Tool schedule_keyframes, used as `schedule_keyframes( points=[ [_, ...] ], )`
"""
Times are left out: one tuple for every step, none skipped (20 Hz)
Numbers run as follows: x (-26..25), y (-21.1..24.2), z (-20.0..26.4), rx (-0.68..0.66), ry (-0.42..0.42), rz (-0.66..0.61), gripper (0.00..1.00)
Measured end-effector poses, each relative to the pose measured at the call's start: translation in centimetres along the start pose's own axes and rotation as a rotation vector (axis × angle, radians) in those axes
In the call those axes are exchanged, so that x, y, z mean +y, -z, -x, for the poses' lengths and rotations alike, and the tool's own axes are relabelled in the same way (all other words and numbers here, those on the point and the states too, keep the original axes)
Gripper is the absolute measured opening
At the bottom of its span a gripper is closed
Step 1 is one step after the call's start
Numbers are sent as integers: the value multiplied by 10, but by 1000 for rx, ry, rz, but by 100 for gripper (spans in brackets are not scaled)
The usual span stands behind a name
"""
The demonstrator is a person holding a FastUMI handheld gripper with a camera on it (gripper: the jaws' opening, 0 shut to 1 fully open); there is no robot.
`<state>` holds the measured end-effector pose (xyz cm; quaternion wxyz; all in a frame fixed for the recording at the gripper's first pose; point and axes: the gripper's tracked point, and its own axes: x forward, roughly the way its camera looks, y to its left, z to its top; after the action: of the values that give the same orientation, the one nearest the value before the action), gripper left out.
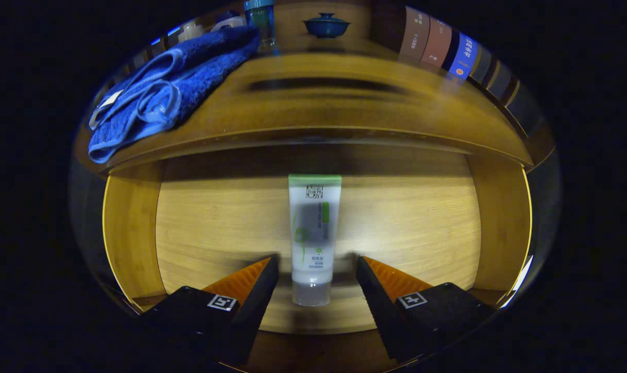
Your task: Pull open the drawer, take out the items inside it, and place them on the countertop above the cabinet.
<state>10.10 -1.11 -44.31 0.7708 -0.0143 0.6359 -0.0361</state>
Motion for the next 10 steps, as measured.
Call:
schedule_keyframes(
  points=[
    [2, 5, -3, 27, 1, 10, 72],
    [3, 9, -6, 57, -1, 12, 67],
    [4, 10, -3, 69, -2, 12, 62],
    [5, 10, -6, 63, 0, 17, 56],
    [3, 11, -5, 64, 1, 22, 51],
    [3, 11, -6, 62, 0, 26, 51],
    [6, 14, -5, 61, -3, 33, 45],
    [6, 17, -3, 59, -10, 32, 45],
    [4, 15, -5, 48, -17, 23, 42],
    [5, 15, -3, 43, -27, 11, 40]
  ],
)
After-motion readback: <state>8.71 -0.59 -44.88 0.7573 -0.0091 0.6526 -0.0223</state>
